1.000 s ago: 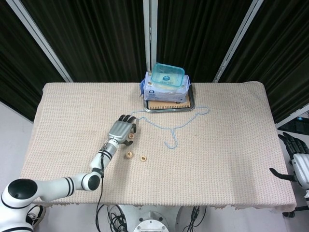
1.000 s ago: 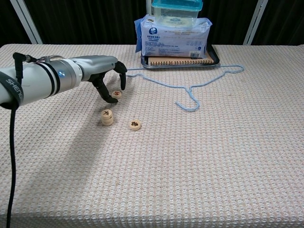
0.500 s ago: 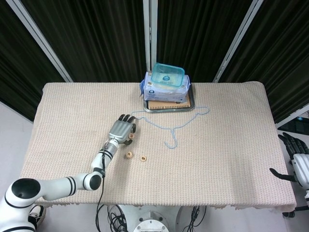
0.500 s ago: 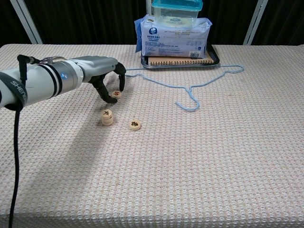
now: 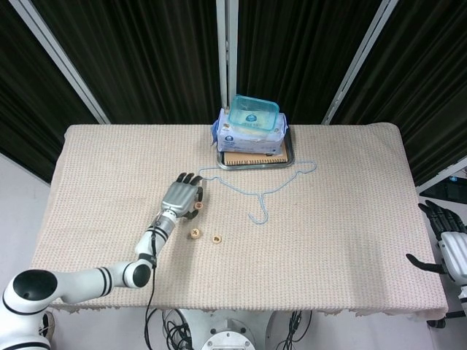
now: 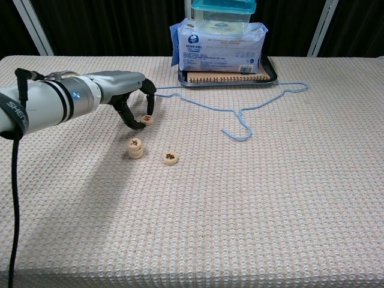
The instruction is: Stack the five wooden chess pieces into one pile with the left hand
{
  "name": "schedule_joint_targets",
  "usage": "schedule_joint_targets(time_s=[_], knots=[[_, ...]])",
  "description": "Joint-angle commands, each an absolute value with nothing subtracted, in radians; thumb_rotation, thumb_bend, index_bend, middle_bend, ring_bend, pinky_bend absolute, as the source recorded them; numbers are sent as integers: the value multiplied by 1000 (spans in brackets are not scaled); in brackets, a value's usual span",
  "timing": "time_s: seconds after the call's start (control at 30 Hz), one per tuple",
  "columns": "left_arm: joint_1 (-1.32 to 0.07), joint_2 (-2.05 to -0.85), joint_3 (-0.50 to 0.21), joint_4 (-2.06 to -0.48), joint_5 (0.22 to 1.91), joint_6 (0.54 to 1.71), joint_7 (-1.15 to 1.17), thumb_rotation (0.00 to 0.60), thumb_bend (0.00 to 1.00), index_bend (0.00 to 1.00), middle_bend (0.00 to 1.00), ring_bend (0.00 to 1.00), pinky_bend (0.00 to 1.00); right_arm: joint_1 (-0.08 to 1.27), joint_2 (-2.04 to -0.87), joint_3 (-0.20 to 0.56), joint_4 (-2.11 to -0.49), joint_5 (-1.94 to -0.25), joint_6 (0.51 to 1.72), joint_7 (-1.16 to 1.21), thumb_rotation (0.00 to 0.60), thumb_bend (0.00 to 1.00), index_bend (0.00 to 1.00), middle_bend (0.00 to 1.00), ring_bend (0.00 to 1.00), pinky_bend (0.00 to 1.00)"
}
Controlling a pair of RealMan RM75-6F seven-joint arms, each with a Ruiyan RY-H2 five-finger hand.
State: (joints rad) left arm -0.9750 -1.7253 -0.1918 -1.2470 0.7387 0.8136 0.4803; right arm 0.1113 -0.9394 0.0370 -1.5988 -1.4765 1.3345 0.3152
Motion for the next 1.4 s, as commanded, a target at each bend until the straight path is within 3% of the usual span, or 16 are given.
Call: schedule_joint_targets(time_s=[0.03,1.0,1.17,1.4], knots=[[-975,-1727,-193,-1245,738,813,478,600,284,435,86,0,0,111,-939,37,-1598,-1476,1335,317,600,108,0,0,0,0],[-972,-1724,-200,-1263,724,818,470,600,283,492,88,0,0,113,-938,37,-1595,-1475,1331,322,600,108,0,0,0,0],[-960,-1674,-209,-1345,730,850,473,600,283,489,89,0,0,114,-939,36,-1592,-1475,1328,321,600,108,0,0,0,0],[-923,-1534,-192,-1590,709,924,513,600,280,477,88,0,0,118,-943,32,-1600,-1478,1320,302,600,109,0,0,0,0]])
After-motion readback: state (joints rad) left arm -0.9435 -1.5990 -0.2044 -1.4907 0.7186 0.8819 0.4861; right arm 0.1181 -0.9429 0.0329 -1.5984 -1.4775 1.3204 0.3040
